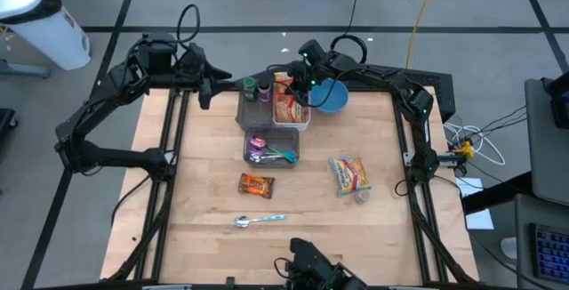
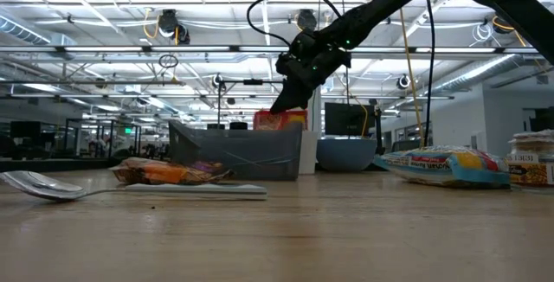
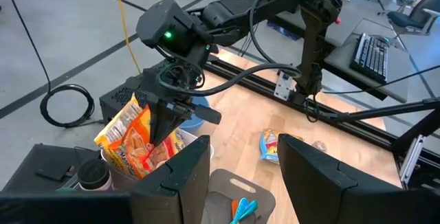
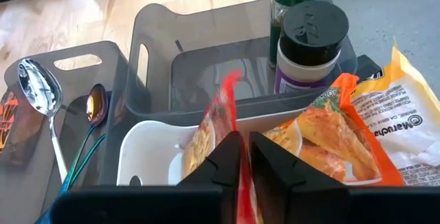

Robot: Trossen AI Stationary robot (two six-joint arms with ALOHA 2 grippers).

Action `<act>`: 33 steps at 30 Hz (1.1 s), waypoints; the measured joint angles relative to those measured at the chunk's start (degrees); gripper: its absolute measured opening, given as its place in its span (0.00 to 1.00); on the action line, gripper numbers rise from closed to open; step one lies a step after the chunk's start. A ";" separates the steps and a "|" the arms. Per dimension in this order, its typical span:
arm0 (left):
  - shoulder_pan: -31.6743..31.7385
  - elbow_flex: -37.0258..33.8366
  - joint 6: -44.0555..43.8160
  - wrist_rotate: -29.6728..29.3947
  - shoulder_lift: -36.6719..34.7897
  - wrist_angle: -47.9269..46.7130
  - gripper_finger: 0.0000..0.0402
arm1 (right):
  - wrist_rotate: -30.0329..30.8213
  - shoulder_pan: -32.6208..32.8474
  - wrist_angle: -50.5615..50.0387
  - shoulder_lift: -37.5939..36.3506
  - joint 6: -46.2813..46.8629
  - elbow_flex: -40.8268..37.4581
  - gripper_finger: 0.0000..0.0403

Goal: Pick & Place Food Item
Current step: Put the red noodle pack into the white bin, then put the orange seasoning pack into the top black bin

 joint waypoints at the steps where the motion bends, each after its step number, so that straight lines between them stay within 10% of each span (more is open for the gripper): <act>1: 0.00 0.00 0.04 -0.01 0.01 0.00 0.45 | 0.05 0.00 0.02 0.00 -0.03 0.00 0.08; 24: 0.00 0.00 3.29 -1.52 -0.33 -2.49 0.45 | 5.54 -1.47 4.64 -11.22 2.54 0.07 0.45; 33: -1.04 0.00 3.17 -1.50 -3.21 -17.85 0.45 | 0.42 2.02 4.77 -20.19 12.04 0.09 0.54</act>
